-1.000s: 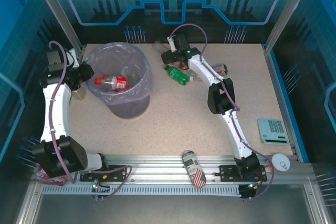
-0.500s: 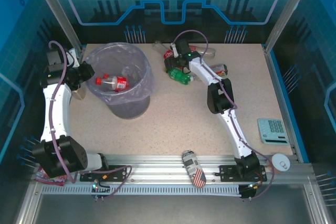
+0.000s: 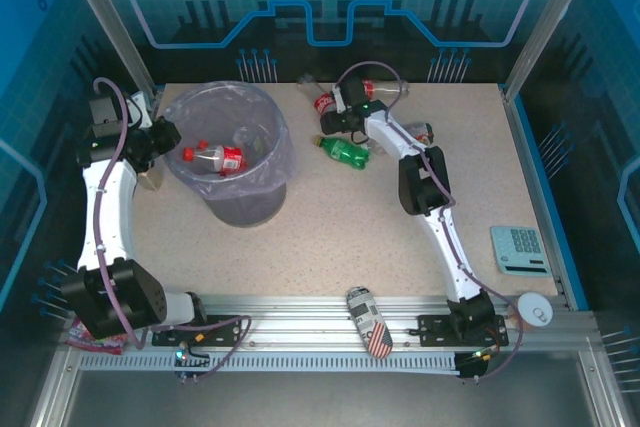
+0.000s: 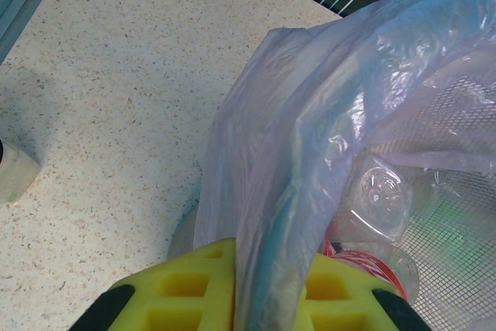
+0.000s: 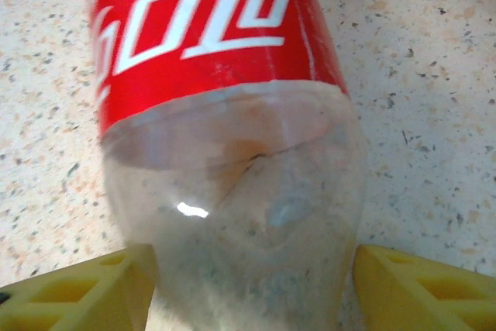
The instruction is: Put the plastic bottles in the bin
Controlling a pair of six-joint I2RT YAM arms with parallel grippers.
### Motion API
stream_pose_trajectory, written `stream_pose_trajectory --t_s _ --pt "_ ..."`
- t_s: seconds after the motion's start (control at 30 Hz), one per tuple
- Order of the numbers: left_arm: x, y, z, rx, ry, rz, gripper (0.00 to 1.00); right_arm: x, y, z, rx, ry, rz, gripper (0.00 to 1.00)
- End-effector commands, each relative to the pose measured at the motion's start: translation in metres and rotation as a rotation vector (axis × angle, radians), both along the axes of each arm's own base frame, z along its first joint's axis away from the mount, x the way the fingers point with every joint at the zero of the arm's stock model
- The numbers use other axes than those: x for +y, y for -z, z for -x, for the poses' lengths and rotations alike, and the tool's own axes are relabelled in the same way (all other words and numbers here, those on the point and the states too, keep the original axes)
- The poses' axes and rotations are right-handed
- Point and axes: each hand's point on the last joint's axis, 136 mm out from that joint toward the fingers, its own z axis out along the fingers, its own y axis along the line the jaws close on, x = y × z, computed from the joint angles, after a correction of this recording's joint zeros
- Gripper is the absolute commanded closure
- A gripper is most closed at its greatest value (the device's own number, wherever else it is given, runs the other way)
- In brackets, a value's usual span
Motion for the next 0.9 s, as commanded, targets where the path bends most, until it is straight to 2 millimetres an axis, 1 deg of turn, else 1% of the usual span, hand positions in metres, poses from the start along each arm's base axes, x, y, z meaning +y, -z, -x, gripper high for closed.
stream_pose_trajectory --t_s 0.0,0.1,0.3,0.33,0.4,0.47,0.57,0.67,0.73,0.87 --pt "-0.017 0.017 -0.002 0.039 0.066 0.028 1.00 0.002 -0.058 -0.002 -0.081 -0.013 -0.061 0.33" --pt "-0.026 0.019 -0.003 0.048 0.089 0.029 1.00 0.003 -0.085 0.001 -0.125 -0.025 -0.087 0.37" --pt "-0.037 0.017 -0.003 0.042 0.116 0.037 1.00 0.000 -0.129 0.016 -0.179 -0.042 -0.116 0.38" --pt "-0.039 0.017 -0.003 0.043 0.120 0.037 1.00 -0.002 -0.133 0.018 -0.186 -0.041 -0.110 0.38" --pt "-0.042 0.016 -0.003 0.040 0.126 0.037 1.00 -0.004 -0.134 0.019 -0.185 -0.040 -0.094 0.38" --pt "-0.043 0.017 -0.003 0.042 0.130 0.037 1.00 -0.003 -0.126 0.020 -0.163 -0.048 -0.089 0.36" --pt "-0.045 0.017 -0.003 0.040 0.133 0.037 1.00 -0.002 -0.107 0.017 -0.131 -0.045 -0.078 0.33" --pt "-0.046 0.019 -0.002 0.043 0.138 0.038 1.00 -0.006 -0.085 0.012 -0.091 -0.030 -0.052 0.22" --pt "-0.047 0.020 -0.002 0.046 0.140 0.040 1.00 -0.008 -0.071 0.009 -0.058 -0.024 -0.046 0.16" --pt "-0.048 0.023 -0.003 0.053 0.144 0.042 1.00 -0.010 -0.048 0.008 -0.018 -0.013 -0.039 0.13"
